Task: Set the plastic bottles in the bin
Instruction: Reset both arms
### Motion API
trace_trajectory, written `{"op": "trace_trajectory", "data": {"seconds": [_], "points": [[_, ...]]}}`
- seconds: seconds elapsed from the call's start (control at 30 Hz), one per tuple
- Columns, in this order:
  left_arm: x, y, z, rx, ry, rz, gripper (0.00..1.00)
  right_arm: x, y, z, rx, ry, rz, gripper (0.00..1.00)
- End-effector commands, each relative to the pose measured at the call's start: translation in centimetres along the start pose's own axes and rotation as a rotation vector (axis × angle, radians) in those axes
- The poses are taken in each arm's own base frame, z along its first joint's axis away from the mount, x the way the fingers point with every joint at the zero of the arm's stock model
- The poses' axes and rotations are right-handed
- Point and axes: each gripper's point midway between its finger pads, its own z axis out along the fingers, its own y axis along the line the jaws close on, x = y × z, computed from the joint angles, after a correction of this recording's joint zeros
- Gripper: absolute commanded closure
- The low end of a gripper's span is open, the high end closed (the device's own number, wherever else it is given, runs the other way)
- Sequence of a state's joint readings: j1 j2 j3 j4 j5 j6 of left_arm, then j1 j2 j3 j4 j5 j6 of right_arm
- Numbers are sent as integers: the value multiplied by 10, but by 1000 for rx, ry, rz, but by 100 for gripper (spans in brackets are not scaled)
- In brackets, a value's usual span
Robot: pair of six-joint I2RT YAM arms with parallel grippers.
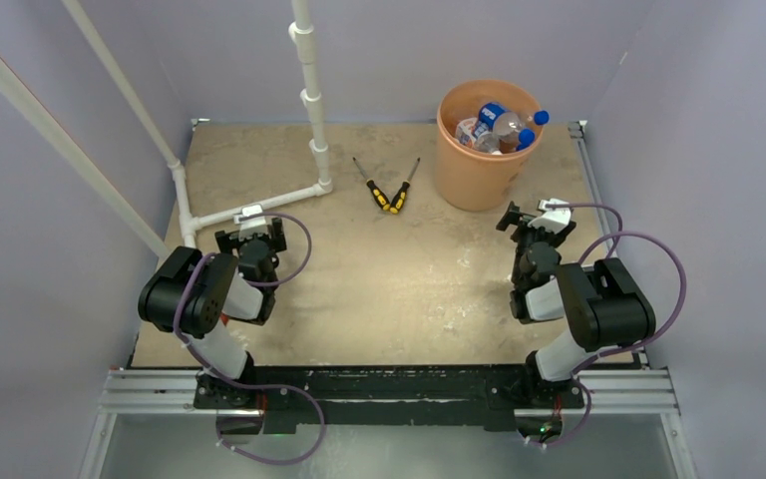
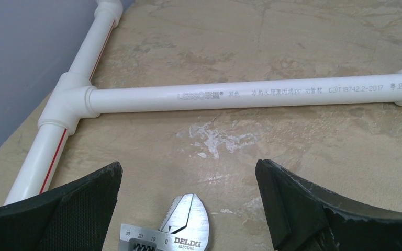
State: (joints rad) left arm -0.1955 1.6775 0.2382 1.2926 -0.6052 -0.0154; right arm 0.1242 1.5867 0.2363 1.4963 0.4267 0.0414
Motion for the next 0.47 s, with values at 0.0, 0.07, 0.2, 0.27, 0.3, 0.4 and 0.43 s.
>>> {"op": "trace_trajectory", "data": {"seconds": [0.0,0.07,0.2,0.27,0.3,0.4,0.43], "points": [[-17,-3,5,7,-57,-62,1,-18,1,5,0,-63,23,1],[-17,-3,5,8,-57,-63,1,-18,2,5,0,-64,24,1],[-17,-3,6,7,-53,-63,1,-18,2,5,0,-63,23,1],[-16,-3,6,8,-52,-61,1,-18,1,5,1,-64,23,1],[-16,-3,6,9,-52,-61,1,-18,1,5,1,-63,23,1],[-17,-3,6,9,-53,-62,1,-18,2,5,-1,-63,23,1],[-17,-3,5,8,-55,-63,1,-18,2,5,0,-64,23,1]]}}
